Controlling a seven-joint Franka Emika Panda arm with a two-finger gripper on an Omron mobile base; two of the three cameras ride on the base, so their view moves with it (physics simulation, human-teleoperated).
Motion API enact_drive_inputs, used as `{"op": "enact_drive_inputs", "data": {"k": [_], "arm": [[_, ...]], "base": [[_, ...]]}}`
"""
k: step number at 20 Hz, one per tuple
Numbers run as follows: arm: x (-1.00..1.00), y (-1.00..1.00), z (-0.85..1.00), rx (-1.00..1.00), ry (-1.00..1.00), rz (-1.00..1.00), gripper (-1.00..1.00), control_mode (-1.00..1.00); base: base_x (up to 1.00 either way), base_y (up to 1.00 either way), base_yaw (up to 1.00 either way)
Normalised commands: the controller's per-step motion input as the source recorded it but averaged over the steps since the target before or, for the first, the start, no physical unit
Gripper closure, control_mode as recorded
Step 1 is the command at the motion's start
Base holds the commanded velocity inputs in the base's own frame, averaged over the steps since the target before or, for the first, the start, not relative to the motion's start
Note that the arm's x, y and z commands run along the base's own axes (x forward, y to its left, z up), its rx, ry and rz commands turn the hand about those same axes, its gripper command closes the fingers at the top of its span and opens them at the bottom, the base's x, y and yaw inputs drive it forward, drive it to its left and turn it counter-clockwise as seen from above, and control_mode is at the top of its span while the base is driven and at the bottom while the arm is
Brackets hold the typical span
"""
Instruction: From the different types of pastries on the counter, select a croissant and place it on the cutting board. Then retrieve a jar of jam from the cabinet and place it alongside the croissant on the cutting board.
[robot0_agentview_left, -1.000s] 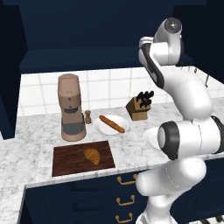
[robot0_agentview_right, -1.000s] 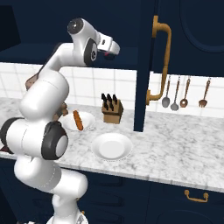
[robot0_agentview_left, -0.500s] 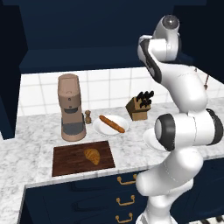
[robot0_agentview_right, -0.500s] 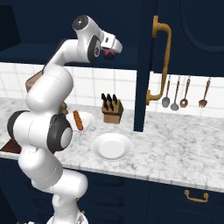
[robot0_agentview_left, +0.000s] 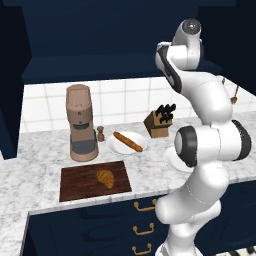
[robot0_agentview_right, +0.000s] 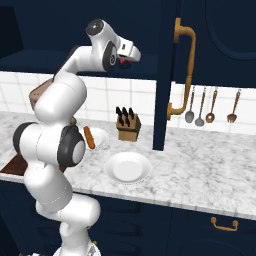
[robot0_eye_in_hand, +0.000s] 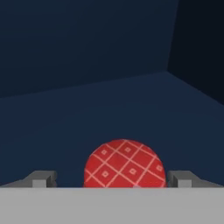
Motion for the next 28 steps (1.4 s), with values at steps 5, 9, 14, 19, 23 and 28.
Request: {"op": "enact_drive_inputs", "data": {"k": [5,9,14,19,23,28], "arm": [[0.01,0.0,0.0,0.0,0.0,0.0,-1.0,-1.0],[0.0,0.0,0.0,0.0,0.0,0.0,-1.0,-1.0],[0.0,0.15,-0.06,0.04,0.0,0.0,-1.0,-1.0],[0.0,0.12,-0.04,0.02,0.0,0.0,1.0,-1.0],[0.0,0.0,-0.01,0.01,0.0,0.0,1.0,-1.0],[0.0,0.0,-0.01,0.0,0.0,0.0,1.0,-1.0]], "base": [[0.0,0.0,0.0],[0.0,0.0,0.0],[0.0,0.0,0.0],[0.0,0.0,0.0],[0.0,0.0,0.0],[0.0,0.0,0.0]]}}
